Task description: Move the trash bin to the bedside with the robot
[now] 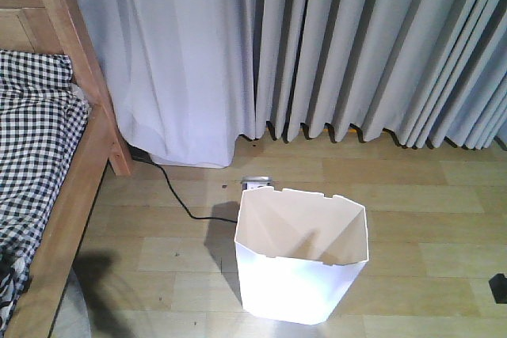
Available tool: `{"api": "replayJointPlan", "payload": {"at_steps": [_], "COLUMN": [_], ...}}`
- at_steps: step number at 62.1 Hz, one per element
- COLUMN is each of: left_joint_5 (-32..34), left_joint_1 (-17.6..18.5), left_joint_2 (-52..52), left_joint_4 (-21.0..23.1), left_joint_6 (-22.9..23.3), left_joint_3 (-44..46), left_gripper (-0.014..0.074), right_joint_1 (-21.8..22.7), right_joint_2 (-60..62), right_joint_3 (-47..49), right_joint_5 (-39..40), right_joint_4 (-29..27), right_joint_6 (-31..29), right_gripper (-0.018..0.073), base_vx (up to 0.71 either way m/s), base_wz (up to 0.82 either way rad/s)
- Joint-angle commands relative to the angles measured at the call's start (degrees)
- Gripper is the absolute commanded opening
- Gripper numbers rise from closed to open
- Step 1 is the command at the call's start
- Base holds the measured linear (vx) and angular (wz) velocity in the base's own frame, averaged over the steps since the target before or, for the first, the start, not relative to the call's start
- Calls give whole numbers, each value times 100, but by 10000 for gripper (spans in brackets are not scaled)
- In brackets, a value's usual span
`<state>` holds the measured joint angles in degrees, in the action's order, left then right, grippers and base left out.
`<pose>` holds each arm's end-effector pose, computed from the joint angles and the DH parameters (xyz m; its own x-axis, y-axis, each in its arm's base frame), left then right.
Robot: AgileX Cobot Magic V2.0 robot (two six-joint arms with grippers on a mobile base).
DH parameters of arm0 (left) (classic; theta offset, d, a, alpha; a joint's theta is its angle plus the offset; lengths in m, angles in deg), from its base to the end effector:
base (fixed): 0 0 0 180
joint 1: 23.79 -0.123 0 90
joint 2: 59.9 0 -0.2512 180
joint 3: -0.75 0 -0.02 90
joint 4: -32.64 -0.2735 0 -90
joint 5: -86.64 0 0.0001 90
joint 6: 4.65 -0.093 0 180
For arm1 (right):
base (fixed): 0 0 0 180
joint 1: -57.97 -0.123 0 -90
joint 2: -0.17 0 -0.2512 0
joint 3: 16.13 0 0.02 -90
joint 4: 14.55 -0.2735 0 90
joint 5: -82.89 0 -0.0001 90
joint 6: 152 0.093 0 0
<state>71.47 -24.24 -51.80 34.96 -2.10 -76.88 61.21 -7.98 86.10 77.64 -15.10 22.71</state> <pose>0.1139 -0.0001 0.1810 -0.1884 -0.0850 -0.9784 -0.0132 0.9964 -0.0840 0.1155 -0.0065 0.1960 -0.0249 -0.0814 -0.9964 0.0538 0.9951 -0.0826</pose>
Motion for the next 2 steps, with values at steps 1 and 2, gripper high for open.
{"api": "replayJointPlan", "payload": {"at_steps": [1, 2], "left_joint_5": [399, 399], "left_joint_1": [-3, -3], "left_joint_2": [-82, -82], "left_joint_4": [23, 23], "left_joint_6": [31, 31], "left_joint_3": [-67, -67], "left_gripper": [-6, -6], "right_joint_1": [6, 6], "right_joint_2": [67, 67], "right_joint_3": [-38, -38], "right_joint_5": [414, 419], "right_joint_4": [55, 55], "right_joint_6": [-32, -32], "right_gripper": [-9, -9], "base_vx": [0, 0], "base_wz": [0, 0]}}
